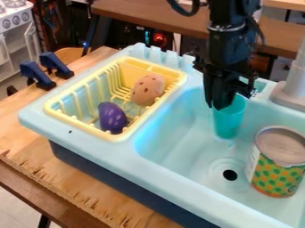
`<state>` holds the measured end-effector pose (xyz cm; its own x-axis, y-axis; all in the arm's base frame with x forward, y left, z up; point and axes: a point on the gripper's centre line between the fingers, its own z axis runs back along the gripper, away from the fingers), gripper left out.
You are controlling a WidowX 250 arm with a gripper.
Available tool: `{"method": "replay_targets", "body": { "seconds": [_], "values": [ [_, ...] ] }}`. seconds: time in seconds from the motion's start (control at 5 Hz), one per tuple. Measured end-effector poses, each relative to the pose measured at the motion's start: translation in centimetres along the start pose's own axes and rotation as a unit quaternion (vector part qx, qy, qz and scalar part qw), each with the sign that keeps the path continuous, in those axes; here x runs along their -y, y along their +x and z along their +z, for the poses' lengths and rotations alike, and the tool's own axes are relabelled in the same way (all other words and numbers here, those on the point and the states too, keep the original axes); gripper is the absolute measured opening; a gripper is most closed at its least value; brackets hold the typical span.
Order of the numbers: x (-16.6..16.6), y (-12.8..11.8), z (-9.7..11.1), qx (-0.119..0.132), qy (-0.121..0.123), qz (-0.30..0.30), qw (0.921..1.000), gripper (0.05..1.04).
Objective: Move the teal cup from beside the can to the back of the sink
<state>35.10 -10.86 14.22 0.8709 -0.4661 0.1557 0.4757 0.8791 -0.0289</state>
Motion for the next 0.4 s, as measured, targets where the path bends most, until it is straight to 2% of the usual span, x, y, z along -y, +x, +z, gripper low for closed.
{"method": "replay_targets", "body": {
  "seconds": [0.2, 0.4],
  "values": [
    [-0.78, 0.56, -2.31, -0.028, -0.010, 0.004, 0.9995, 0.105],
    [-1.21, 0.26, -2.21, -0.036, -0.014, 0.009, 0.9992, 0.104]
  ]
}}
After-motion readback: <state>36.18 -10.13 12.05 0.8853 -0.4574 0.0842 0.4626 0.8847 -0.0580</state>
